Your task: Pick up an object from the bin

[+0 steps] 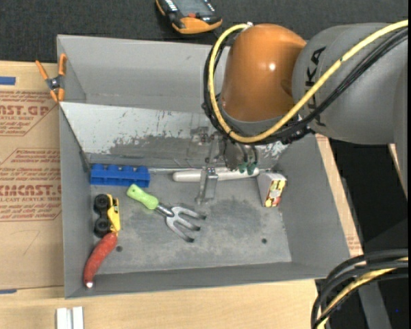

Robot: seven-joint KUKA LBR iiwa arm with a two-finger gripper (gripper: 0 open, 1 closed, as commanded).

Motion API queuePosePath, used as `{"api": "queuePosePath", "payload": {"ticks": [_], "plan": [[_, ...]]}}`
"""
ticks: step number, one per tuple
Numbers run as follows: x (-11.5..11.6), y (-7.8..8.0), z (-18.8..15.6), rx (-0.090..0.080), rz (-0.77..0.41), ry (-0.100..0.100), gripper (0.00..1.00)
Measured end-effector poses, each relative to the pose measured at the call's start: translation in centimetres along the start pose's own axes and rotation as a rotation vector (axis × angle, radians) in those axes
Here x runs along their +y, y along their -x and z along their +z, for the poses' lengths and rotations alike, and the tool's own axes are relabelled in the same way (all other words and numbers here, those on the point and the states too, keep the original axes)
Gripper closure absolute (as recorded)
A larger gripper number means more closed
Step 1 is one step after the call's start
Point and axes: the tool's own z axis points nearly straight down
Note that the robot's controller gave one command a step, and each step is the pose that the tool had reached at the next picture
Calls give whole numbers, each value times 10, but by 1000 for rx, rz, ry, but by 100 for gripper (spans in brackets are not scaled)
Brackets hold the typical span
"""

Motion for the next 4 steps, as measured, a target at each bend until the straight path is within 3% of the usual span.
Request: {"api": "queuePosePath", "payload": {"ticks": [1,2,3,4], "plan": [[-1,1,-5,-8,2,1,0],[-17,-57,147,-5,145,2,0],[-14,-54,58,-24,-90,3,0],[-17,-62,152,11,135,1,0]]}}
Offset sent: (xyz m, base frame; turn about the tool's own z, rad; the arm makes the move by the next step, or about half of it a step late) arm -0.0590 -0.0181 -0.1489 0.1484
